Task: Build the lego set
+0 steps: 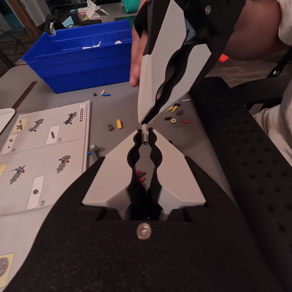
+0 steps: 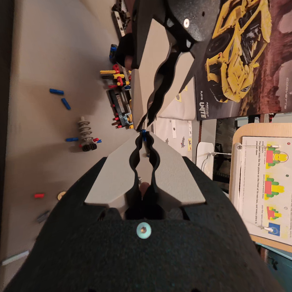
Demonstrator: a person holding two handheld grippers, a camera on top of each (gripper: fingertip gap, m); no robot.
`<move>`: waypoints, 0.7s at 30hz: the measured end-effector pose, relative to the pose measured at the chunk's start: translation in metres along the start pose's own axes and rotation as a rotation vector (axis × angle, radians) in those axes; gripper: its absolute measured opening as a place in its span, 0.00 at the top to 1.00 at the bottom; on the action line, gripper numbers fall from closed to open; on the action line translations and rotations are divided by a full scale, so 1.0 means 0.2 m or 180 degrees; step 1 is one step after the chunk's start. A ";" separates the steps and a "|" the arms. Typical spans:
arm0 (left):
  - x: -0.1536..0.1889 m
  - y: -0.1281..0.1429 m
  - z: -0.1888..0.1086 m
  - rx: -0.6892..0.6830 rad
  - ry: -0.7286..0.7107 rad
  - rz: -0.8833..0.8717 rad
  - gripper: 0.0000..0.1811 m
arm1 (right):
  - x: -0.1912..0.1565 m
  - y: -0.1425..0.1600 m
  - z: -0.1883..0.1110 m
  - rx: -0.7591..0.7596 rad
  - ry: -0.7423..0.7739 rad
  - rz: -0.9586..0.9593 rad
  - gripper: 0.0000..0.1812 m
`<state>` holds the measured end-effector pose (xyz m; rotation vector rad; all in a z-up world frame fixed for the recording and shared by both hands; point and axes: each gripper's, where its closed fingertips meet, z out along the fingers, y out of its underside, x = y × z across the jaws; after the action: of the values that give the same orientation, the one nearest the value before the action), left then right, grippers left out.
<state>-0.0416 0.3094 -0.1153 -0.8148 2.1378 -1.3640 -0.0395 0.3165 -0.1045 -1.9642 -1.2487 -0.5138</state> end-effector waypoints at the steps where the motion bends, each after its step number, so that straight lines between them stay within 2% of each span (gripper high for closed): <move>1: -0.01 -0.01 0.00 0.0033 -0.0031 -0.0009 0.96 | 0.01 0.00 0.00 0.0050 0.0045 0.0121 0.99; 4: -0.04 -0.02 0.00 0.0044 -0.0120 -0.0041 0.96 | 0.04 0.01 0.00 0.0143 0.0169 0.0446 0.99; 8: -0.06 0.05 0.02 -0.0209 -0.0245 -0.0035 0.96 | 0.02 0.05 0.06 -0.0195 0.0343 0.0461 0.99; 15: -0.10 0.06 0.05 -0.0305 -0.0413 -0.0150 0.96 | 0.02 0.10 0.08 -0.0489 0.0624 0.0719 0.99; 21: -0.11 0.05 0.05 -0.0194 -0.0439 -0.0105 0.96 | 0.04 0.11 0.08 -0.0201 0.0666 0.1255 0.98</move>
<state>-0.0214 0.3221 -0.1265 -0.9438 2.0761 -1.2266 -0.0177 0.3286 -0.1176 -2.0798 -0.7000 -0.5435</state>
